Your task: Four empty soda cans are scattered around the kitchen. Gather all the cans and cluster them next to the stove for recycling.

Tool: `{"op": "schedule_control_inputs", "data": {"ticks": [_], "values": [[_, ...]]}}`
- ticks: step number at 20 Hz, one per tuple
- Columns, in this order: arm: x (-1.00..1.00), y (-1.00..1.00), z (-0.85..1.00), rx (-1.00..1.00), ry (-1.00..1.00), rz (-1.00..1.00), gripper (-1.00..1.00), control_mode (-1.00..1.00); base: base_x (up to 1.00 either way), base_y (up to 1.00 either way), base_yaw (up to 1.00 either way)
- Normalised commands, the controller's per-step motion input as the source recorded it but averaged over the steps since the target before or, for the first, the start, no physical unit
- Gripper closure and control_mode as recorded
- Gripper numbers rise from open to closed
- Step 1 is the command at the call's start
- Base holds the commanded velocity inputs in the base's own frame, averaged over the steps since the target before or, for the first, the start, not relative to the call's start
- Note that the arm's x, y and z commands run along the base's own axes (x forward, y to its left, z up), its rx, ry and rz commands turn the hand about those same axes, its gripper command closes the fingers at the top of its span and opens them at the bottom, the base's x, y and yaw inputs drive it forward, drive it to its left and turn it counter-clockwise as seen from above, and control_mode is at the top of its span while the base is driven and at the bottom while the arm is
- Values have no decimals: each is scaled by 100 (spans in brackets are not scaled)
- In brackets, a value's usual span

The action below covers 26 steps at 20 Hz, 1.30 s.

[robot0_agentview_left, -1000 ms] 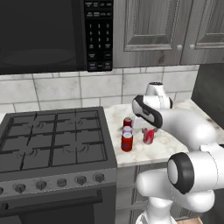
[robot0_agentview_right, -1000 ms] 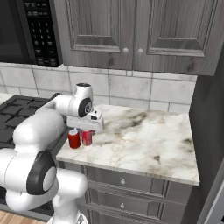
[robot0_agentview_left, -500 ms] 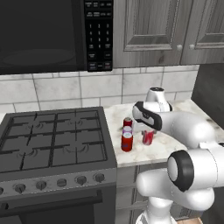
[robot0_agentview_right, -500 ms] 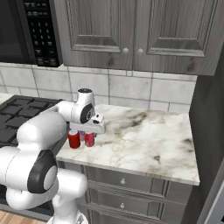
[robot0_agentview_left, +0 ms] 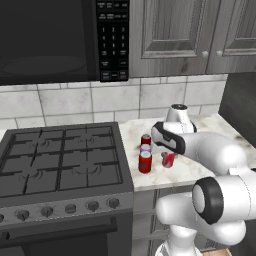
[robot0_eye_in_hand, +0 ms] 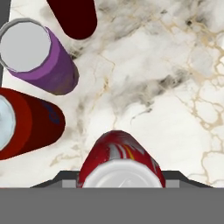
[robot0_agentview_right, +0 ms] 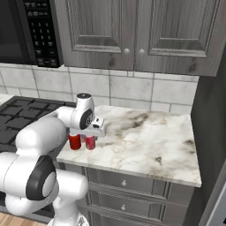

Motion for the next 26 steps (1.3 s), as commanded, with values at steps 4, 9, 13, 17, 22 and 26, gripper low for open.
{"op": "schedule_control_inputs", "data": {"ticks": [4, 9, 13, 17, 22, 26], "values": [[1, 1, -2, 0, 0, 0, 100, -100, 0, 0, 0], [5, 5, -4, 0, 0, 0, 100, -100, 0, 0, 0], [6, 7, -5, 0, 0, 0, 100, -100, 0, 0, 0], [8, 4, -4, 0, 0, 0, 100, -100, 0, 0, 0], [6, 3, -5, 0, 0, 0, 100, -100, 0, 0, 0], [4, 4, -11, 0, -2, 0, 100, -100, 0, 0, 0]]}}
